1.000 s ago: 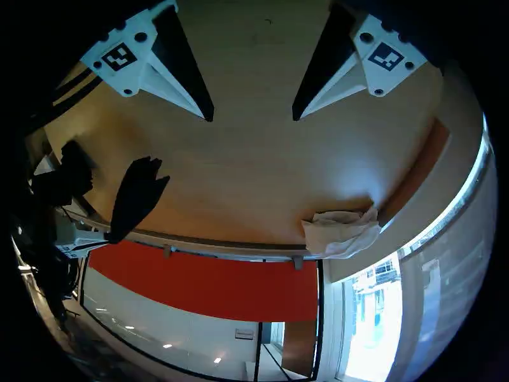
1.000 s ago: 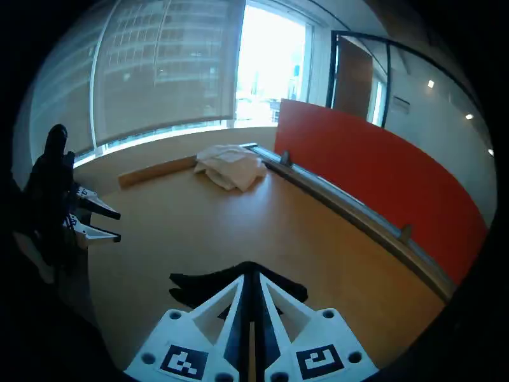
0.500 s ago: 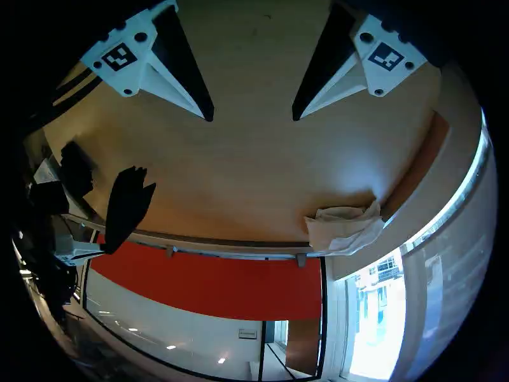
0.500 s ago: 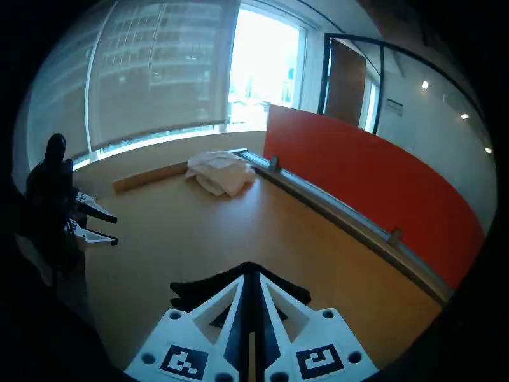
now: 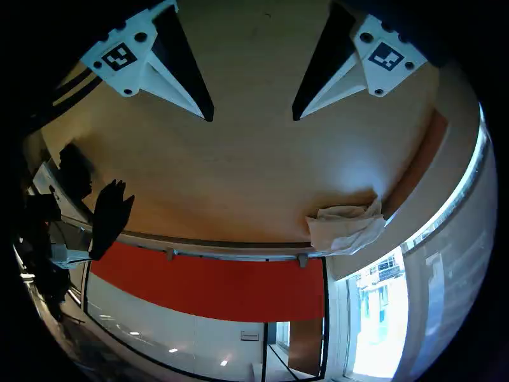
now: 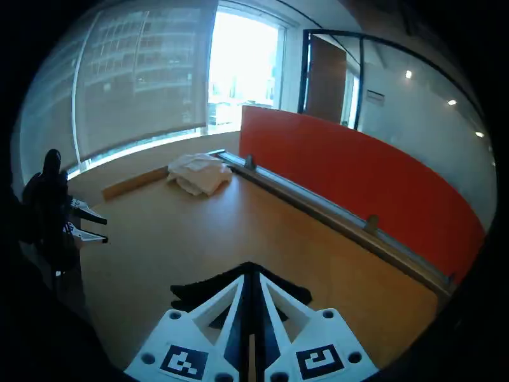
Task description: Fold towel
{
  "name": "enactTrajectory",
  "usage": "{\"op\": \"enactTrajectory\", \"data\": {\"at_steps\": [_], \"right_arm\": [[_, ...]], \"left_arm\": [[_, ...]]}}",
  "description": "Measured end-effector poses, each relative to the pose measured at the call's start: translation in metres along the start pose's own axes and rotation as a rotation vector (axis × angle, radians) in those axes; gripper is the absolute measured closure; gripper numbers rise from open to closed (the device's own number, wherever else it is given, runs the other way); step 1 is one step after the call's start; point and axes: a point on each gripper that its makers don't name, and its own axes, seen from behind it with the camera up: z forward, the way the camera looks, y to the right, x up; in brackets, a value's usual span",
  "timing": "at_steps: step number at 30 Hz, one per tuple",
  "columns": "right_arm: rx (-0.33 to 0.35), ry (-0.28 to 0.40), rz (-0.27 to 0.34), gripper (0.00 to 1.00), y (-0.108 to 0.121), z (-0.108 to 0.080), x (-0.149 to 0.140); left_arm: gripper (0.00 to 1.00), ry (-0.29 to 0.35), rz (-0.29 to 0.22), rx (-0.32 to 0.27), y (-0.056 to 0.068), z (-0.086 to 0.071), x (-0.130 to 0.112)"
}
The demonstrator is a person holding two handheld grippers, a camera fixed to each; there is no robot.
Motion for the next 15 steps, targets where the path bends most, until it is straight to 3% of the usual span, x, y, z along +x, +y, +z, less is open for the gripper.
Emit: {"op": "enactTrajectory", "data": {"at_steps": [15], "right_arm": [[-0.119, -0.023, 0.044, 0.98, 0.1, -0.048, -0.025]], "left_arm": [[0.09, -0.01, 0.017, 0.005, 0.014, 0.003, 0.01]]}}
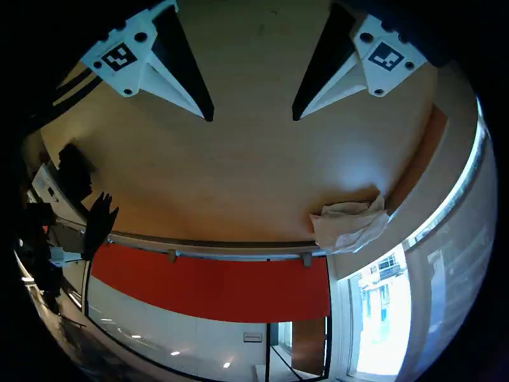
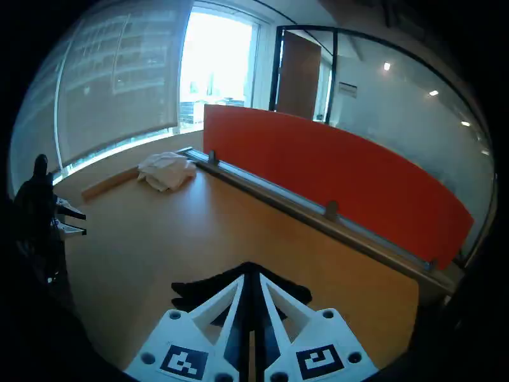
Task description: Fold towel
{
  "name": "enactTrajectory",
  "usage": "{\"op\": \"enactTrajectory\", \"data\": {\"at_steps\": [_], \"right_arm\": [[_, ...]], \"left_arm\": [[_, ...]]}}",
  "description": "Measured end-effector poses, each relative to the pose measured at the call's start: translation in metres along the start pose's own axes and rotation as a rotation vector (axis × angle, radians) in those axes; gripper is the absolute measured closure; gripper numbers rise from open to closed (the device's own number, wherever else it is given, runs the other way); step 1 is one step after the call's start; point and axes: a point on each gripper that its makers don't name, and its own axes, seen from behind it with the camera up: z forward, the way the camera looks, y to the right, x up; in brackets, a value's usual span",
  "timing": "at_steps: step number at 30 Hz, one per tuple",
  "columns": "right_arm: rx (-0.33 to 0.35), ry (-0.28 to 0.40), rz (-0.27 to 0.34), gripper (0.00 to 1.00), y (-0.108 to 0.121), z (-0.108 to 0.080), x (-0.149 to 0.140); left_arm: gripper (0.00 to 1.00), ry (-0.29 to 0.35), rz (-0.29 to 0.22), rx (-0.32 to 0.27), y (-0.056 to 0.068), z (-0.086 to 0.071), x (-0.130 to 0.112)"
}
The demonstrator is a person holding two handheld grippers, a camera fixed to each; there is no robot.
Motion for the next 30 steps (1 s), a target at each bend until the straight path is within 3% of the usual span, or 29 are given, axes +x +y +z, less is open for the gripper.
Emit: {"op": "enactTrajectory", "data": {"at_steps": [15, 30], "right_arm": [[-0.105, -0.053, 0.039, 0.98, 0.088, -0.033, -0.036], [-0.162, -0.087, 0.074, 0.98, 0.123, -0.054, -0.067]], "left_arm": [[0.09, -0.014, 0.023, -0.002, 0.018, 0.005, 0.006], [0.09, -0.019, 0.05, -0.011, 0.032, 0.008, 0.012]]}}
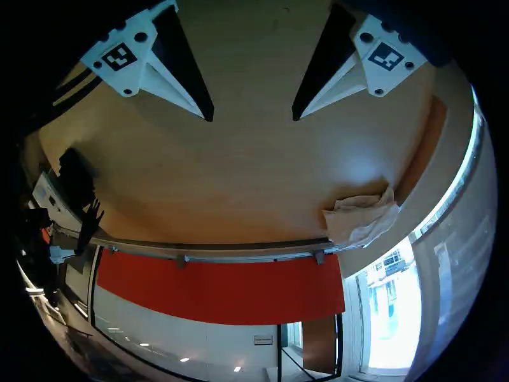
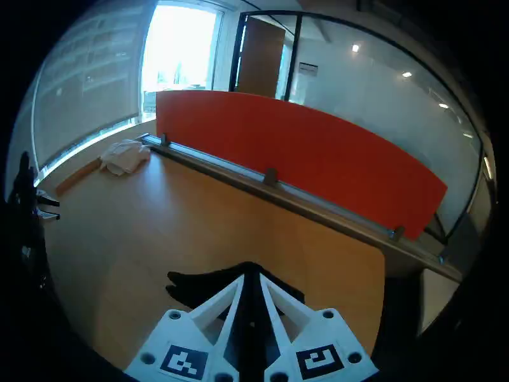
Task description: Fold towel
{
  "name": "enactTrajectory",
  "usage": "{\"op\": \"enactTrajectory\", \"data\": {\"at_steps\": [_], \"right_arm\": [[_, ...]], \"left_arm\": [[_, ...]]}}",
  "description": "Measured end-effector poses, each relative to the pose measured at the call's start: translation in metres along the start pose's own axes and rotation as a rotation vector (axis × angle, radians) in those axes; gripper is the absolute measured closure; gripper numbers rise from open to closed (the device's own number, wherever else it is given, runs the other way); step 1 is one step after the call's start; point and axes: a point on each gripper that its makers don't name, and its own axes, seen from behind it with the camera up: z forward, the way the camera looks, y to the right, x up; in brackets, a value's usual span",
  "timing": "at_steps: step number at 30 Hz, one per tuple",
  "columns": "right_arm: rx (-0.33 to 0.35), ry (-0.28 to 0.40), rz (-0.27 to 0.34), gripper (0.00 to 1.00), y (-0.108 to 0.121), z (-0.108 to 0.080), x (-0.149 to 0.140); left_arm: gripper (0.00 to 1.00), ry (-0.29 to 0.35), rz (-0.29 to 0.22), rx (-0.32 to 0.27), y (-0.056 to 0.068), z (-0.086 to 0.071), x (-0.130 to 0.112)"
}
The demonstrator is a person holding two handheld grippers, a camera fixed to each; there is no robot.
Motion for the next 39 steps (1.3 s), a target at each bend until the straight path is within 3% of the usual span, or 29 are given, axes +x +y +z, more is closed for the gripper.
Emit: {"op": "enactTrajectory", "data": {"at_steps": [11, 24, 39], "right_arm": [[-0.023, -0.004, 0.014, 0.98, 0.011, -0.014, -0.012], [-0.075, -0.022, 0.07, 0.99, 0.028, -0.048, -0.047], [-0.1, -0.058, 0.127, 0.98, 0.011, -0.078, -0.097]], "left_arm": [[0.09, 0.001, 0.011, -0.01, 0.005, 0.002, 0.004], [0.09, 0.0, 0.028, -0.024, 0.011, 0.002, 0.006], [0.09, -0.003, 0.041, -0.045, 0.02, 0.002, 0.004]]}}
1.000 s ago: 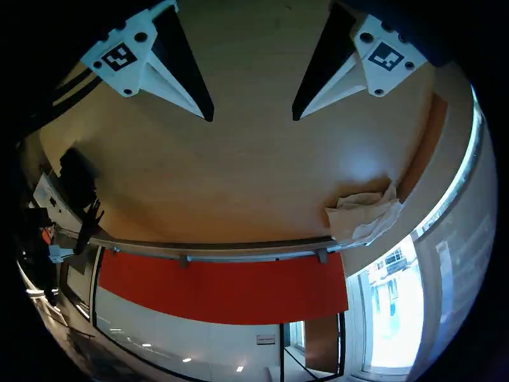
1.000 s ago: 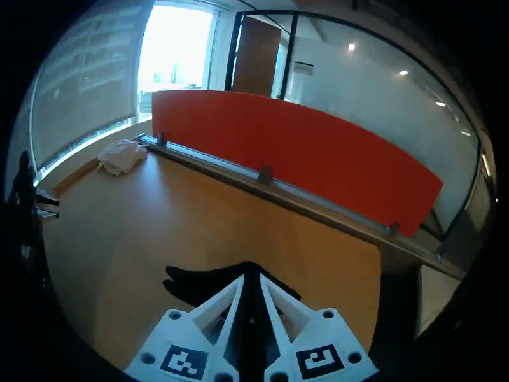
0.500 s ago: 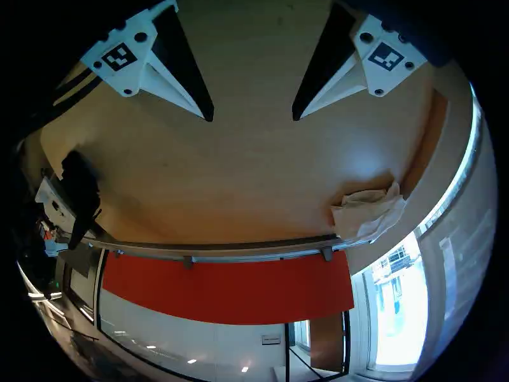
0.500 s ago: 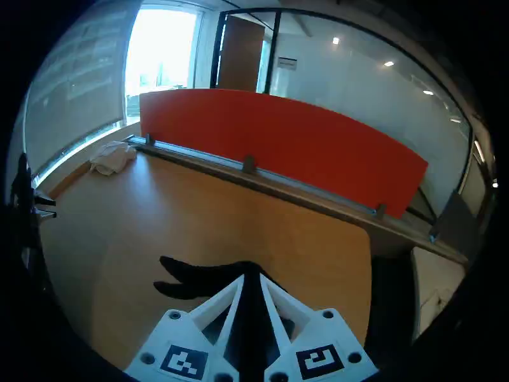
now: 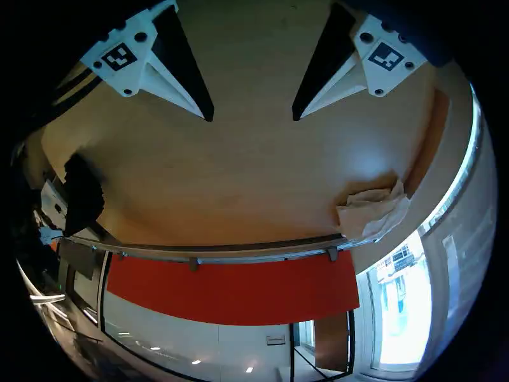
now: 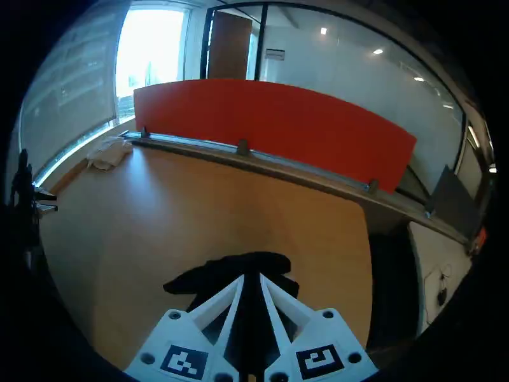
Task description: Fold towel
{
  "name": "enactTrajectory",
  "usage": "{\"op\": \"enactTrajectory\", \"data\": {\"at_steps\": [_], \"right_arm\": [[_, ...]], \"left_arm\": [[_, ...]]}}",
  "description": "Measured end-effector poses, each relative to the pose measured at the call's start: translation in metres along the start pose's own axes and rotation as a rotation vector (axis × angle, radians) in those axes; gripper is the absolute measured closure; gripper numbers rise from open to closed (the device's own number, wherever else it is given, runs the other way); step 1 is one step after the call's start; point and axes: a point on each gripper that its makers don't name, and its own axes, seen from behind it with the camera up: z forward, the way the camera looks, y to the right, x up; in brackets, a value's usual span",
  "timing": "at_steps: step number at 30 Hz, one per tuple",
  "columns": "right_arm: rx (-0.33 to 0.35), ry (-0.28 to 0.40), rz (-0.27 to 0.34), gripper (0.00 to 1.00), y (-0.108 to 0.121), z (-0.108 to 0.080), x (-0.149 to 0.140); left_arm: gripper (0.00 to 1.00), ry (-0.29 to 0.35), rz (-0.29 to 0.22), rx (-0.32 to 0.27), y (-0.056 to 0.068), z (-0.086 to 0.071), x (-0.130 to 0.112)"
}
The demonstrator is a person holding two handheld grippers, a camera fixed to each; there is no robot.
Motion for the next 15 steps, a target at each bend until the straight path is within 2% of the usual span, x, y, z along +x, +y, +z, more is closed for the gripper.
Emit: {"op": "enactTrajectory", "data": {"at_steps": [15], "right_arm": [[0.018, 0.01, -0.016, 0.98, -0.018, 0.003, 0.01]], "left_arm": [[0.09, 0.007, -0.007, -0.009, 0.0, -0.003, -0.002]]}}
